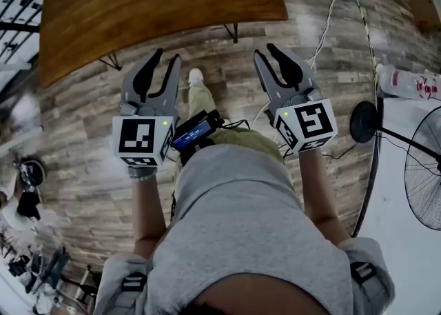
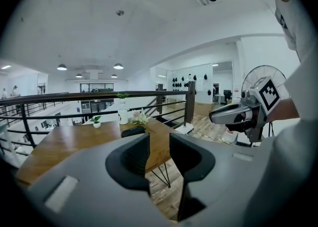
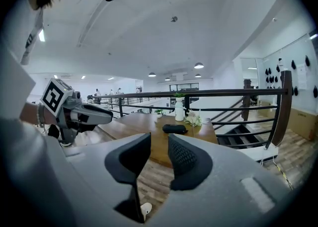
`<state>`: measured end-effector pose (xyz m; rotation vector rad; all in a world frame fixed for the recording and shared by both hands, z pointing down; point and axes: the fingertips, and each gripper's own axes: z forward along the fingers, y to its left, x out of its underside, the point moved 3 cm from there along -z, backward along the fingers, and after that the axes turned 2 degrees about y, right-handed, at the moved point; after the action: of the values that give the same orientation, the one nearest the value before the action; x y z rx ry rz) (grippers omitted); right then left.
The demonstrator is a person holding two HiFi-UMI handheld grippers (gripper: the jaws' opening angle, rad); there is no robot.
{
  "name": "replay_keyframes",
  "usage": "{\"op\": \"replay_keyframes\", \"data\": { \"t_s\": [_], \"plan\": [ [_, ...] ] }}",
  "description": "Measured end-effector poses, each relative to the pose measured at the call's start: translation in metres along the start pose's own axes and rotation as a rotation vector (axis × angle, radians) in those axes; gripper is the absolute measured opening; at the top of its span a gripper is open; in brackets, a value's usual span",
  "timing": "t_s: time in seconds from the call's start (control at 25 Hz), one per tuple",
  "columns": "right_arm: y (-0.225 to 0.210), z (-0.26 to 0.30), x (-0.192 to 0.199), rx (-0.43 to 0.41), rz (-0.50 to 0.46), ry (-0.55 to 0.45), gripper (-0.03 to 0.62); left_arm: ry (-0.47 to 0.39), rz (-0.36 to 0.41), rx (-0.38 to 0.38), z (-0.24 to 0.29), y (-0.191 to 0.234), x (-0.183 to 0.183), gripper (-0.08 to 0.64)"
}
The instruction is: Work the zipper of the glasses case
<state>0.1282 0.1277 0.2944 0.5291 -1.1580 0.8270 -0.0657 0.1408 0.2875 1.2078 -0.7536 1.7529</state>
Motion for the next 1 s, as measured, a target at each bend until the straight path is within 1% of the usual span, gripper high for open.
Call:
{"op": "replay_keyframes", "data": {
  "t_s": [0.16, 0.32, 0.48, 0.68, 0.84, 1.0],
  "plan": [
    [-0.013, 0.034, -0.014, 0.024, 0.012, 0.014, 0.104, 0.001, 0.007, 0.031, 0.032, 0.029, -0.013, 0.12],
    [-0.023, 0.067, -0.026, 0.05, 0.018, 0.032, 0.104, 0.032, 0.01, 0.061, 0.058, 0.057, -0.019, 0.12],
    [-0.032, 0.1, -0.036, 0.064, 0.024, 0.048, 0.104, 0.031, 0.019, 0.084, 0.084, 0.084, -0.027, 0.12],
    [-0.05, 0.152, -0.04, 0.09, 0.052, 0.085, 0.104, 0.068, -0.002, 0.119, 0.128, 0.122, -0.021, 0.12],
    [-0.046, 0.16, -0.044, 0.098, 0.048, 0.093, 0.104, 0.063, 0.018, 0.144, 0.132, 0.13, -0.027, 0.12],
    [-0.052, 0.171, -0.042, 0.103, 0.048, 0.106, 0.104, 0.074, 0.028, 0.169, 0.147, 0.134, -0.027, 0.122]
  ]
}}
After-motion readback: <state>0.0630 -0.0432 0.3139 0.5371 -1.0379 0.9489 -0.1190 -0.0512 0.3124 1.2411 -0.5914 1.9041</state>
